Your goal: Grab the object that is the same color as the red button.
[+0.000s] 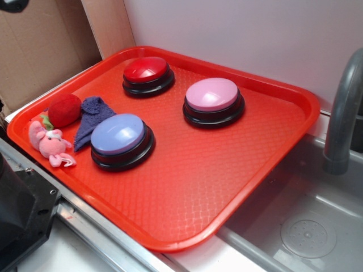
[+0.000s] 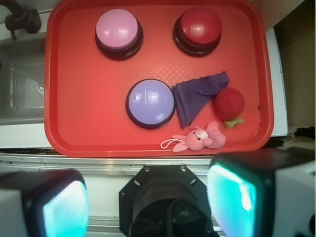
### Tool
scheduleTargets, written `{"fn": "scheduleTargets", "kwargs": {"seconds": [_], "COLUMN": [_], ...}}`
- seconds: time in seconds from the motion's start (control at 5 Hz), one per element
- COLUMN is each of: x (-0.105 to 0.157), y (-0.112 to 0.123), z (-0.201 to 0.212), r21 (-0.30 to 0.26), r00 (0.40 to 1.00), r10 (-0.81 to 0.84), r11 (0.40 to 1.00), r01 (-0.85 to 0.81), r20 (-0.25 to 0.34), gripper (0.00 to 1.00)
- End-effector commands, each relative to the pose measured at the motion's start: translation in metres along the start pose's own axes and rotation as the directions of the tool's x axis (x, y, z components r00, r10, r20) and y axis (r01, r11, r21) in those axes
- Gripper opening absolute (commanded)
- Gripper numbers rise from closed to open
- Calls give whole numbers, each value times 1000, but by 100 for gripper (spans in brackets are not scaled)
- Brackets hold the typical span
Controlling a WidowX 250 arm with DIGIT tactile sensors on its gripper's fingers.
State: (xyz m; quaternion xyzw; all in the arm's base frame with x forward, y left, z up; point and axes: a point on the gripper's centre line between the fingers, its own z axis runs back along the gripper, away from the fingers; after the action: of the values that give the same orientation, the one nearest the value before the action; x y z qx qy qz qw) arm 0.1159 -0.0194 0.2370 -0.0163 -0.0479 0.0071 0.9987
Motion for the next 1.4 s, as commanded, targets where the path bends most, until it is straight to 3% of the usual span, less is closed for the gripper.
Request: {"fn": "scheduleTargets", "kwargs": {"seconds": [0.0, 0.4, 0.8, 1.0, 1.2], "x": [0, 1, 8, 15, 24], "y": [0, 36, 76, 94, 112], "z": [0, -31, -72, -97, -125], "r21": [0, 61, 175, 177, 125], "r00": [1000, 993, 969, 959, 946], "r10": [0, 110, 224, 239, 253], "r11": [1000, 992, 955, 948, 952], "r01": [0, -112, -240, -265, -281], "r20": [0, 34, 108, 154, 201], "gripper": [100, 100, 100, 100, 100]}}
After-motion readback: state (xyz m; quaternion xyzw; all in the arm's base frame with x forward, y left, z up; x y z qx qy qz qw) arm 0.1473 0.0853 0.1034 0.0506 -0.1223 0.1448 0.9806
